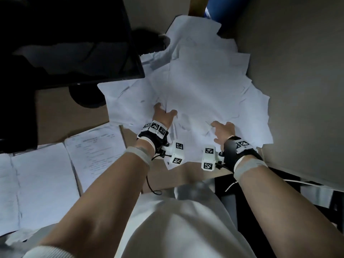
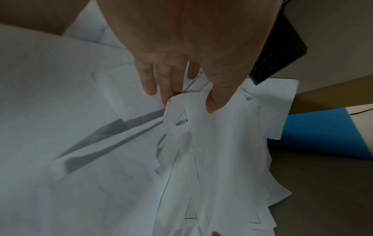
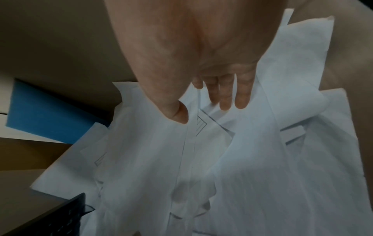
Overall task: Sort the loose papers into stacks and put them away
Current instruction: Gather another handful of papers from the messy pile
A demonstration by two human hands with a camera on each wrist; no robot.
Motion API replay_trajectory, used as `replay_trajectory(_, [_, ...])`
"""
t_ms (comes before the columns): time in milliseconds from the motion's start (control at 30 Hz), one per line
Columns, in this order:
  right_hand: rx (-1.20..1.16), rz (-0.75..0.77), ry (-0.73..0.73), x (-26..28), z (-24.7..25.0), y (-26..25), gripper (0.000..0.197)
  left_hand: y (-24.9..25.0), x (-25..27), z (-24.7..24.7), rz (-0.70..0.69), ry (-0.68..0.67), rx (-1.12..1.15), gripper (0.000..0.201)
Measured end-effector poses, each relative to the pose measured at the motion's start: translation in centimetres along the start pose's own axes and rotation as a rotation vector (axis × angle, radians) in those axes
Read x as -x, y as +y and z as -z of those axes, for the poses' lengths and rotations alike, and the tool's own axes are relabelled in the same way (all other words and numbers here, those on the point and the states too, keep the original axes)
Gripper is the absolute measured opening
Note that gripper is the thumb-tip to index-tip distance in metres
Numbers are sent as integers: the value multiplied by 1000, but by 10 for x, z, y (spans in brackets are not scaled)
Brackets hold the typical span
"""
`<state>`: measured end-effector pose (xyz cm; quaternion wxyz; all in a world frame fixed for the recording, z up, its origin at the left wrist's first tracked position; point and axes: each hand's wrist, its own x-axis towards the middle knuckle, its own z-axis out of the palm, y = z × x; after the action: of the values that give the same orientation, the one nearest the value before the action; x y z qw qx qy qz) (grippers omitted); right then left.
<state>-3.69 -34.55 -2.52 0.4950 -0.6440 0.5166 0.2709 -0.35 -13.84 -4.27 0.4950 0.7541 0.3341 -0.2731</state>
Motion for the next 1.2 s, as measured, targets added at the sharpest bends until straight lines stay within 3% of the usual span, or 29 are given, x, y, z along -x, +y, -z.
replay_trajectory(100, [4, -46, -45, -5, -2, -1, 32, -4, -14, -5, -21, 0, 15, 67])
replay_trajectory(167, [-14, -58, -67, -6, -2, -4, 12, -6, -17, -6, -43, -19, 70, 38])
replay_trajectory(267, [-23, -69, -75, -6, -5, -9, 16, -3, -16, -1, -44, -76, -33, 14])
replay_trajectory(367, [52, -80, -20, -5, -14, -18, 36, -11, -12, 9, 44, -161, -130, 8])
replay_trajectory(500, [167, -87, 76, -14, -27, -22, 97, -38, -2, 27, 152, -219, -129, 24])
replay_trajectory(567, [272, -59, 111, -29, -29, -17, 108, -48, 4, 34, 171, -208, -114, 26])
replay_trajectory(667, [316, -45, 83, -56, -31, -8, 87, -53, 13, 41, 198, -196, -97, 22])
replay_trajectory(767, [285, -33, 22, -49, -32, -10, 65, -55, 13, 41, 150, -67, 13, 15])
replay_trajectory(867, [198, 10, -60, -14, -37, -23, 21, -46, 10, 39, 194, 49, 146, 48])
replay_trajectory(933, [73, 28, -58, -12, -37, -24, 12, -41, 8, 38, 207, 86, 118, 78])
replay_trajectory(1000, [-77, 54, -30, -12, -37, -25, 13, -52, -1, 34, 190, 131, 81, 89])
replay_trajectory(1033, [-131, 62, -24, -11, -36, -26, 16, -58, -5, 32, 189, 136, 80, 75])
replay_trajectory(1100, [-182, 68, -68, -10, -35, -32, 19, -48, 3, 31, 169, 126, 101, 29])
replay_trajectory(1200, [-279, 70, -113, -11, -36, -40, 28, -39, 13, 35, 167, 86, 106, 18])
